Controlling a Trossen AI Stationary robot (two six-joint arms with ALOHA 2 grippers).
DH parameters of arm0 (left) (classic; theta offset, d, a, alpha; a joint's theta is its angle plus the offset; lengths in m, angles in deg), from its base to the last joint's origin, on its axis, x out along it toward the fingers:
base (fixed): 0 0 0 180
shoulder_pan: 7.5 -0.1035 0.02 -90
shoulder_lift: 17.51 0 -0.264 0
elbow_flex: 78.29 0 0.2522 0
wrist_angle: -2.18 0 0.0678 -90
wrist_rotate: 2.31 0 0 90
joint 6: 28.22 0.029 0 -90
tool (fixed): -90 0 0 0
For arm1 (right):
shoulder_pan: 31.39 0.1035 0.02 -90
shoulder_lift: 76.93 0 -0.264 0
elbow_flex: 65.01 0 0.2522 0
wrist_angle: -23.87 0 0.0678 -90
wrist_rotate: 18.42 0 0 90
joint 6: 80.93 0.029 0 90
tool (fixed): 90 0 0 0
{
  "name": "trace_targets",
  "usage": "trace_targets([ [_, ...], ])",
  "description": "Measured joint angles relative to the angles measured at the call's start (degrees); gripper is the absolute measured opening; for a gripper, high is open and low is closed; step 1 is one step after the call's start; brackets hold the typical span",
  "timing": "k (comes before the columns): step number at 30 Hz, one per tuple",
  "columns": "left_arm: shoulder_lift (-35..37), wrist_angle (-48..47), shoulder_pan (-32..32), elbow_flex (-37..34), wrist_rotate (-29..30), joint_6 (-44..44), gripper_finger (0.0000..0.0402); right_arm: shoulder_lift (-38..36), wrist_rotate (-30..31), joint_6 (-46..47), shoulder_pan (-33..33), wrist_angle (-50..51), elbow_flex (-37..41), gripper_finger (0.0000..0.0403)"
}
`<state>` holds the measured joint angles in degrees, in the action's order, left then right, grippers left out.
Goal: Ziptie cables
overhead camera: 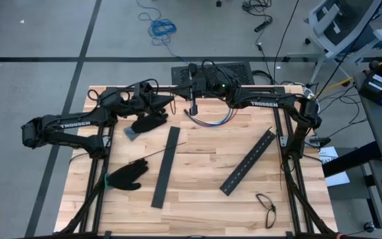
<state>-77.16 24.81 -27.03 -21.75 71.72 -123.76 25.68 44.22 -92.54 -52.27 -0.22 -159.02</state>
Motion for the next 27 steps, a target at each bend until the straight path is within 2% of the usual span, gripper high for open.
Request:
trace_targets([
  [27, -0.3, 2.2, 0.0, 0.0, 0.2, -1.7, 0.0000, -0.1, 0.0, -2.6, 0.0, 1.5, 0.0, 0.0000],
])
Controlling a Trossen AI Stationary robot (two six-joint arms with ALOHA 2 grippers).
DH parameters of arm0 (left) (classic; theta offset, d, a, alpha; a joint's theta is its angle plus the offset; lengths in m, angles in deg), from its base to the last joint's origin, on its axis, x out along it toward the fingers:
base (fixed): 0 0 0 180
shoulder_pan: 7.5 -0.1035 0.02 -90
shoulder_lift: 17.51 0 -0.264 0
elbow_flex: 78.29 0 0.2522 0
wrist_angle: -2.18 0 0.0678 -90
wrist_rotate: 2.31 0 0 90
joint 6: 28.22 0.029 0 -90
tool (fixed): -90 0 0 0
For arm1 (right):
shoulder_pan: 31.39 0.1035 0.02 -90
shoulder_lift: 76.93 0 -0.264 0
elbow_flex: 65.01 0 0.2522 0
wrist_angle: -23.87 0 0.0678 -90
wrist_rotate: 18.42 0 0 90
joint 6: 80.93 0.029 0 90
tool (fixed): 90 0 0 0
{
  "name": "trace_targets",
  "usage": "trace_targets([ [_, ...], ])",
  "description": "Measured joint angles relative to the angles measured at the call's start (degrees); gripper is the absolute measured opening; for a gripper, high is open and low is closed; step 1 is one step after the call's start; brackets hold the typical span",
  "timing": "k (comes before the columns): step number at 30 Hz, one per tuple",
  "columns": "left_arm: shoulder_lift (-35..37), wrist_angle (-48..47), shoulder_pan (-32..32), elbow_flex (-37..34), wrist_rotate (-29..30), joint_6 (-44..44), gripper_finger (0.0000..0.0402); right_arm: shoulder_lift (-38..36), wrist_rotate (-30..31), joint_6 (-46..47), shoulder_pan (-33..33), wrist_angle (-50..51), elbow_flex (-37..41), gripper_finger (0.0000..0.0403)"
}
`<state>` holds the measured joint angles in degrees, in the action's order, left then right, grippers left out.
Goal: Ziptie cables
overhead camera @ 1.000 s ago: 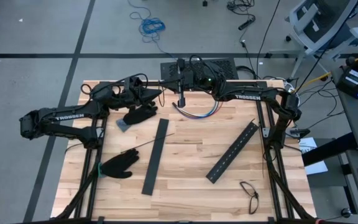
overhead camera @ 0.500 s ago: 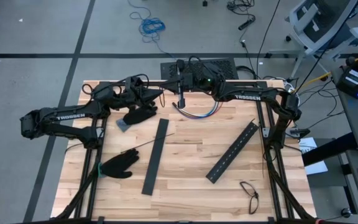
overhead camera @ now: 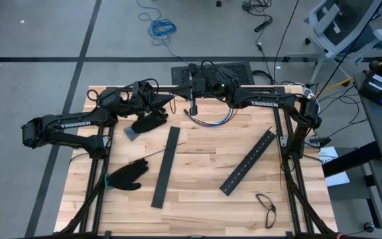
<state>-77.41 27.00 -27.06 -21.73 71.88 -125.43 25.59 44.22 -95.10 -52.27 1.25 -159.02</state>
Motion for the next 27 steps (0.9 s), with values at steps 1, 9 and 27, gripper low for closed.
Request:
trace_targets([
  [1, 0.0, 0.0, 0.0, 0.0, 0.0, 0.0, 0.0000, 0.0, 0.0, 0.0, 0.0, 0.0, 0.0, 0.0000],
  [9, 1.0, -0.9, -0.8, 0.0, 0.3, 0.0, 0.0000, 0.0, -1.3, 0.0, 0.0, 0.0, 0.0, 0.0000],
  [27, 1.8, -4.6, -4.1, 0.0, -0.8, 0.2, 0.0000, 0.0, -2.6, -0.2, -0.1, -0.1, 0.0, 0.0000],
])
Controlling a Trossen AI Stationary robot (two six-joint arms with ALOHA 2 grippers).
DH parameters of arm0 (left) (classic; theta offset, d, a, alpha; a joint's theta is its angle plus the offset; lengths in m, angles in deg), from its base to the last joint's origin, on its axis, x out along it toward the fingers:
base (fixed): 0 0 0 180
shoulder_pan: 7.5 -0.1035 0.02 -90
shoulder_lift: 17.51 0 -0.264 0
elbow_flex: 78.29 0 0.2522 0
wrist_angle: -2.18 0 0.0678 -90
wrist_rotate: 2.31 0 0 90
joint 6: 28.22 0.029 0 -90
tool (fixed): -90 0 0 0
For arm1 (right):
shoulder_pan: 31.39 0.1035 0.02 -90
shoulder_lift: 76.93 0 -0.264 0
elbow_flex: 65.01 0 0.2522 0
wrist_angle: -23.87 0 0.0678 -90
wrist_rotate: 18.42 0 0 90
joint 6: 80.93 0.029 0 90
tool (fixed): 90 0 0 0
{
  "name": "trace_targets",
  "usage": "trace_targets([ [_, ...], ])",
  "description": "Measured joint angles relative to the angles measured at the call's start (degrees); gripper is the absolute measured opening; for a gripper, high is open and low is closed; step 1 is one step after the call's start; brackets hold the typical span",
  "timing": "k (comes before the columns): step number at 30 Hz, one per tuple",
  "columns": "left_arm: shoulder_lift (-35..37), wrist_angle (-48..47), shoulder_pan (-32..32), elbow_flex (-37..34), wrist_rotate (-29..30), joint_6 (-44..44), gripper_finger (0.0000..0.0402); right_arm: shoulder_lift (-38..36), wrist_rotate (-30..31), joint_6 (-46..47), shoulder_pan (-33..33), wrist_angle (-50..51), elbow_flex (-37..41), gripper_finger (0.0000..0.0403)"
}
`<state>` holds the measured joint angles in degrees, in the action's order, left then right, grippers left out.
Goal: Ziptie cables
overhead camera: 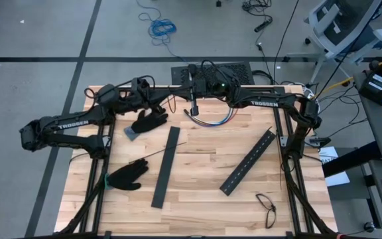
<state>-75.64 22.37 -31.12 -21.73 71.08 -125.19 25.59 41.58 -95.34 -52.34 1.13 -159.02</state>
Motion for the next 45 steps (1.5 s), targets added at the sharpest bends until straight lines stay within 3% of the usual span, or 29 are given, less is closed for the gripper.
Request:
trace_targets([
  [15, 0.0, 0.3, -1.9, 0.0, 0.2, -0.6, 0.0000, 0.0, -0.4, 0.0, 0.0, -0.4, 0.0, 0.0000],
  [20, -0.1, 1.4, 0.6, 0.0, 0.7, -1.7, 0.0000, 0.0, -0.4, -0.1, 0.0, -0.7, 0.0, 0.0000],
  [45, -0.7, -0.4, 1.9, 0.0, 7.7, 3.2, 0.0000, 0.1, -1.7, 1.9, 0.7, -2.3, 0.0, 0.0000],
])
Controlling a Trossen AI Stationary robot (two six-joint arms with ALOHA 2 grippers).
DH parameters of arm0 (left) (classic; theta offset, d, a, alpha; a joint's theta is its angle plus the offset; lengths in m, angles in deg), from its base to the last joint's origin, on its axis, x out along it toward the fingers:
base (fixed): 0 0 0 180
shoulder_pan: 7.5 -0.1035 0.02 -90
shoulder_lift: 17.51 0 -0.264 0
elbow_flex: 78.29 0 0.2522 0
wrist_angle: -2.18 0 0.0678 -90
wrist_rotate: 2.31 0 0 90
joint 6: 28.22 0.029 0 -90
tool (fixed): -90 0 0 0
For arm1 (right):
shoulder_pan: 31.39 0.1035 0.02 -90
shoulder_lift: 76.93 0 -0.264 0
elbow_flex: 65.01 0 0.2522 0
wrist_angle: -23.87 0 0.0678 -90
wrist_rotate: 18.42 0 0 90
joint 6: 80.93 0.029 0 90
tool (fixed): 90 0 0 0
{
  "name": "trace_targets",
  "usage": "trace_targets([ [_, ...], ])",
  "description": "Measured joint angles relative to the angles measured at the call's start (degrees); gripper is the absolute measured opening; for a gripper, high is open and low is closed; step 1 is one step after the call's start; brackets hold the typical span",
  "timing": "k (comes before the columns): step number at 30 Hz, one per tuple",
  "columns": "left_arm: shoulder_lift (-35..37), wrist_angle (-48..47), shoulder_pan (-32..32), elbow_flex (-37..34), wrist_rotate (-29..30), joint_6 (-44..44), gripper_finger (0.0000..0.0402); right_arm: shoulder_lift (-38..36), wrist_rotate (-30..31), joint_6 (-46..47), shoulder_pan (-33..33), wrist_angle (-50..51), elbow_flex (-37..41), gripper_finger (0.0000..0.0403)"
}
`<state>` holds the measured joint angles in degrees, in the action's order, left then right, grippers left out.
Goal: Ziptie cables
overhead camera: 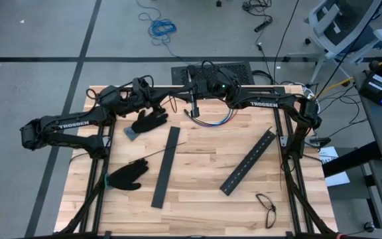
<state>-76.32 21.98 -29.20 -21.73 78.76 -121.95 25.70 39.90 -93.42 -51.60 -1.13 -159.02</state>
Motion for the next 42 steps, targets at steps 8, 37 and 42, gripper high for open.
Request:
trace_targets([
  [8, 0.0, 0.4, 0.0, 0.0, -1.2, 0.2, 0.0000, 0.0, -0.1, 0.3, 0.0, 0.0, 0.0, 0.0000],
  [37, 0.0, 2.6, -0.1, 0.0, -3.7, -0.6, 0.0112, 0.0, -0.1, 0.3, -0.1, 0.0, 0.0, 0.0000],
  [42, -0.1, 4.1, 0.4, -0.1, -4.9, -2.4, 0.0112, -0.2, 0.2, 0.0, -0.1, -0.6, 0.0, 0.0000],
])
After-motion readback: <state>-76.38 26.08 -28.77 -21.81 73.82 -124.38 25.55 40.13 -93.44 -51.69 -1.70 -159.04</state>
